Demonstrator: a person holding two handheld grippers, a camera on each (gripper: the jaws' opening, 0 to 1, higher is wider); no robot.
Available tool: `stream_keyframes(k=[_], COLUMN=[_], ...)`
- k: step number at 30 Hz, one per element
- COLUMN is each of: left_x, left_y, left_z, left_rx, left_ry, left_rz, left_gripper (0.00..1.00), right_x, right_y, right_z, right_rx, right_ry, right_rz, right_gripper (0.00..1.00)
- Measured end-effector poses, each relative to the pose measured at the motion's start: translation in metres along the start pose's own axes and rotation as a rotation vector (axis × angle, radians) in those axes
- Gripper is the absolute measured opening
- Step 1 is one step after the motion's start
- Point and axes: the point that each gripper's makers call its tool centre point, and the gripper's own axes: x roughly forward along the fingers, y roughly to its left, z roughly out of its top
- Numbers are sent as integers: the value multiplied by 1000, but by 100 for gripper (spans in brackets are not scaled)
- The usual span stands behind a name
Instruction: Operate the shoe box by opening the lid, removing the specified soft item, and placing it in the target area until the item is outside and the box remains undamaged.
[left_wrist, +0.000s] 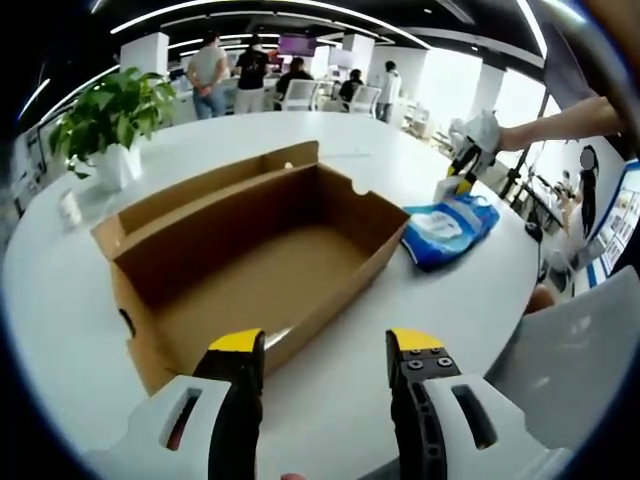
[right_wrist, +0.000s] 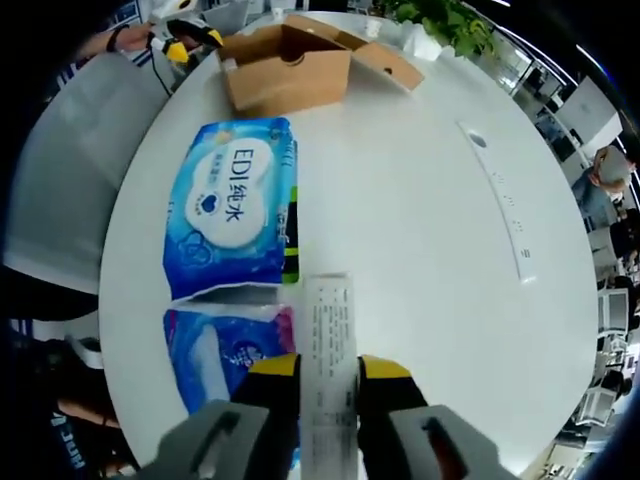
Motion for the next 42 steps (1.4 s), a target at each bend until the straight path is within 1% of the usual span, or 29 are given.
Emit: stream_keyframes(k=[9,14,20,28,38,42], left_x=[-1,-2,-1,-2,-2,-2], left_y=[2,4,4,5,5,4], left_z=[0,2,0,-1,-1,1], left_rx=[-5,-18,-19,-23,-23,-25], left_ry=[-1,-11,-7,-4,-2,-7], left_rz=[8,10,11,16,15,12], left_gripper=[50,50,50,50,50,50], right_x=[4,7,10,13,9,11], right_y=[2,4,4,10,14,11], right_z=[-1,-5,-8,-15,-12,-16], right_rx=[-3,-5,-12,-47,-45,-47], right_ry=[2,8,17,55,55,68], right_rz=[12,17,25,42,47,42], right_gripper=[17,17,17,17,18,22])
